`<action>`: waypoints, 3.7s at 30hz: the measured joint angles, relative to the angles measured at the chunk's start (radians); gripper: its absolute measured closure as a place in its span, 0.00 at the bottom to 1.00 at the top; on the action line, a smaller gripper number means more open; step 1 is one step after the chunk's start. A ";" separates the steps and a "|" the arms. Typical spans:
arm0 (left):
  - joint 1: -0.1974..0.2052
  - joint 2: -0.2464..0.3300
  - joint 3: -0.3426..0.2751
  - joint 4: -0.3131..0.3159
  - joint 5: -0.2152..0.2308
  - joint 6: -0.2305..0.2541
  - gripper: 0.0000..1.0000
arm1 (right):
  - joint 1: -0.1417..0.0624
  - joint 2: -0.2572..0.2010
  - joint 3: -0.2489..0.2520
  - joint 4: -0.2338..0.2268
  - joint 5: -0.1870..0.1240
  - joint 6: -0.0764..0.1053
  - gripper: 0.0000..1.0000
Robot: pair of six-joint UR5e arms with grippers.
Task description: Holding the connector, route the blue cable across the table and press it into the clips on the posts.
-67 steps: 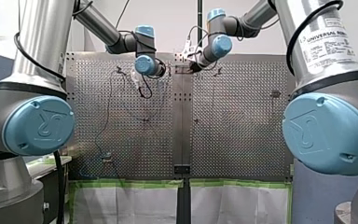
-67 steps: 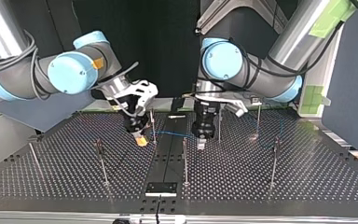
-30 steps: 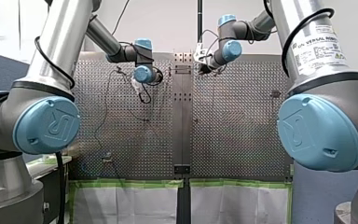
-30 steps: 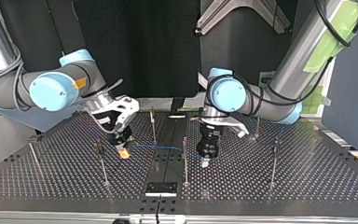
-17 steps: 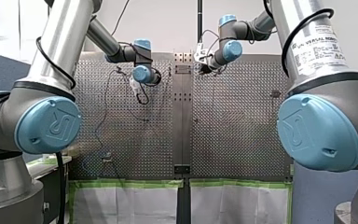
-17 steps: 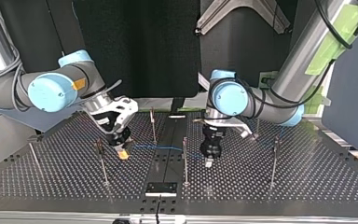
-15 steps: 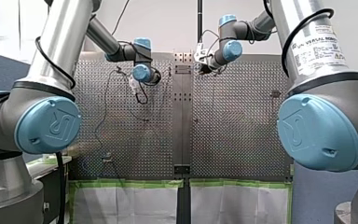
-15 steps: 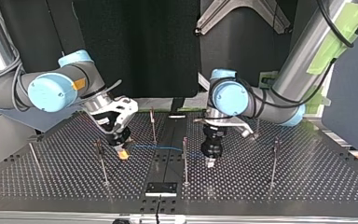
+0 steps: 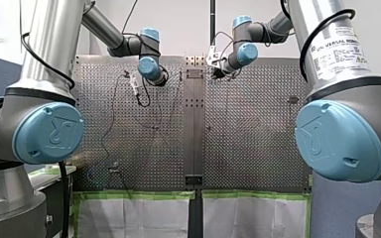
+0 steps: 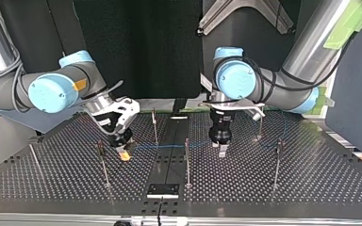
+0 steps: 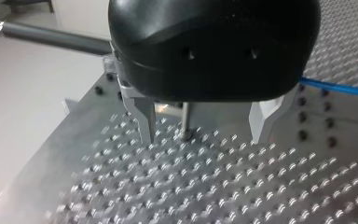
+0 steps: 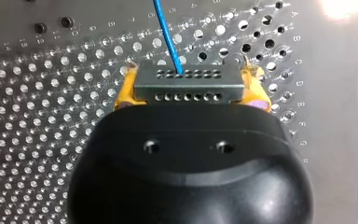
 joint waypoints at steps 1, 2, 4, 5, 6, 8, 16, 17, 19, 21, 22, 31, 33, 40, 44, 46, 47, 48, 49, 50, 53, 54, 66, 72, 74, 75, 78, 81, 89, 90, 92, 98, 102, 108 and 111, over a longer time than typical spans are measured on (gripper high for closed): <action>-0.005 0.007 -0.007 -0.007 0.003 0.001 0.00 | 0.000 0.000 0.000 0.000 -0.001 0.000 1.00; -0.011 0.017 -0.016 -0.017 0.009 0.000 0.00 | 0.000 0.000 0.000 0.000 -0.003 0.000 1.00; -0.021 0.030 -0.030 -0.030 0.019 -0.004 0.00 | 0.000 0.000 0.000 0.000 -0.005 0.000 1.00; -0.028 0.039 -0.039 -0.039 0.027 -0.006 0.00 | -0.001 0.000 0.000 0.000 -0.006 0.000 1.00; -0.033 0.046 -0.045 -0.046 0.033 -0.008 0.00 | -0.001 0.000 0.000 0.000 -0.006 0.000 1.00; -0.045 0.064 -0.056 -0.064 0.051 -0.009 0.00 | -0.001 0.000 0.000 0.000 -0.006 0.000 1.00; -0.080 0.137 -0.063 -0.097 0.087 -0.015 0.00 | -0.003 0.000 0.000 0.000 -0.007 0.000 1.00; -0.082 0.149 -0.063 -0.096 0.087 -0.015 0.00 | -0.003 0.000 0.000 0.000 -0.007 0.001 1.00; -0.088 0.162 -0.061 -0.091 0.085 -0.015 0.00 | -0.004 0.000 0.000 0.000 -0.007 0.002 1.00; -0.101 0.164 -0.050 -0.078 0.074 -0.015 0.00 | -0.006 0.000 0.000 0.000 -0.007 0.002 1.00; -0.108 0.161 -0.043 -0.072 0.067 -0.015 0.00 | -0.007 0.000 0.000 0.000 -0.007 0.002 1.00; -0.188 0.092 0.035 -0.080 -0.006 0.011 0.00 | -0.010 0.000 0.000 0.000 -0.007 0.001 1.00; -0.206 0.074 0.053 -0.083 -0.012 0.015 0.00 | -0.010 0.000 0.000 0.000 -0.007 0.001 1.00; -0.262 0.018 0.109 -0.117 -0.027 0.043 0.00 | -0.012 0.000 0.000 0.000 -0.007 0.001 1.00; -0.286 -0.016 0.143 -0.128 -0.049 0.050 0.00 | -0.012 0.000 0.000 0.000 -0.007 0.001 1.00; -0.290 -0.033 0.160 -0.137 -0.062 0.054 0.00 | -0.012 0.000 0.000 0.000 -0.007 0.001 1.00; -0.291 -0.044 0.171 -0.143 -0.071 0.060 0.00 | -0.012 0.000 0.000 0.000 -0.007 0.001 1.00; -0.291 -0.052 0.179 -0.148 -0.078 0.065 0.00 | -0.012 0.000 0.000 0.000 -0.007 0.001 1.00; -0.291 -0.060 0.188 -0.152 -0.086 0.072 0.00 | -0.012 0.000 0.000 0.000 -0.007 0.001 1.00; -0.289 -0.072 0.199 -0.156 -0.097 0.081 0.00 | -0.012 0.000 0.000 0.000 -0.007 0.001 1.00; -0.283 -0.099 0.228 -0.156 -0.125 0.094 0.00 | -0.012 0.000 0.000 0.000 -0.008 0.001 1.00; -0.282 -0.105 0.236 -0.155 -0.132 0.096 0.00 | -0.013 0.000 0.000 0.000 -0.008 0.001 1.00; -0.280 -0.148 0.317 -0.151 -0.146 0.108 0.00 | -0.014 0.000 0.000 0.000 -0.008 0.001 1.00; -0.276 -0.198 0.361 -0.155 -0.160 0.114 0.00 | -0.014 0.000 0.000 0.000 -0.008 0.001 1.00; -0.271 -0.216 0.370 -0.146 -0.171 0.114 0.00 | -0.014 0.000 0.000 0.000 -0.008 0.001 1.00; -0.269 -0.223 0.372 -0.141 -0.174 0.114 0.00 | -0.014 0.000 0.000 0.000 -0.008 0.001 1.00; -0.264 -0.247 0.375 -0.132 -0.179 0.114 0.00 | -0.014 0.000 0.000 0.000 -0.008 0.001 1.00; -0.261 -0.259 0.376 -0.133 -0.183 0.115 0.00 | -0.014 0.000 0.000 0.000 -0.008 0.001 1.00; -0.268 -0.263 0.376 -0.133 -0.214 0.120 0.42 | -0.014 0.000 0.000 0.001 -0.009 0.002 1.00; -0.268 -0.263 0.376 -0.134 -0.216 0.120 0.42 | -0.014 0.000 0.000 0.001 -0.010 0.002 1.00; -0.270 -0.263 0.376 -0.135 -0.223 0.119 0.78 | -0.014 0.000 0.000 0.001 -0.010 0.003 1.00; -0.278 -0.263 0.376 -0.136 -0.233 0.113 1.00 | -0.013 0.000 0.000 0.003 -0.010 0.004 1.00; -0.286 -0.263 0.376 -0.139 -0.237 0.096 1.00 | -0.011 0.000 0.000 0.004 -0.010 0.005 1.00; -0.302 -0.263 0.362 -0.174 -0.277 0.079 1.00 | -0.005 0.000 0.005 0.007 -0.009 0.006 1.00; -0.309 -0.260 0.340 -0.171 -0.302 0.073 1.00 | -0.006 0.000 0.016 0.008 -0.008 0.006 1.00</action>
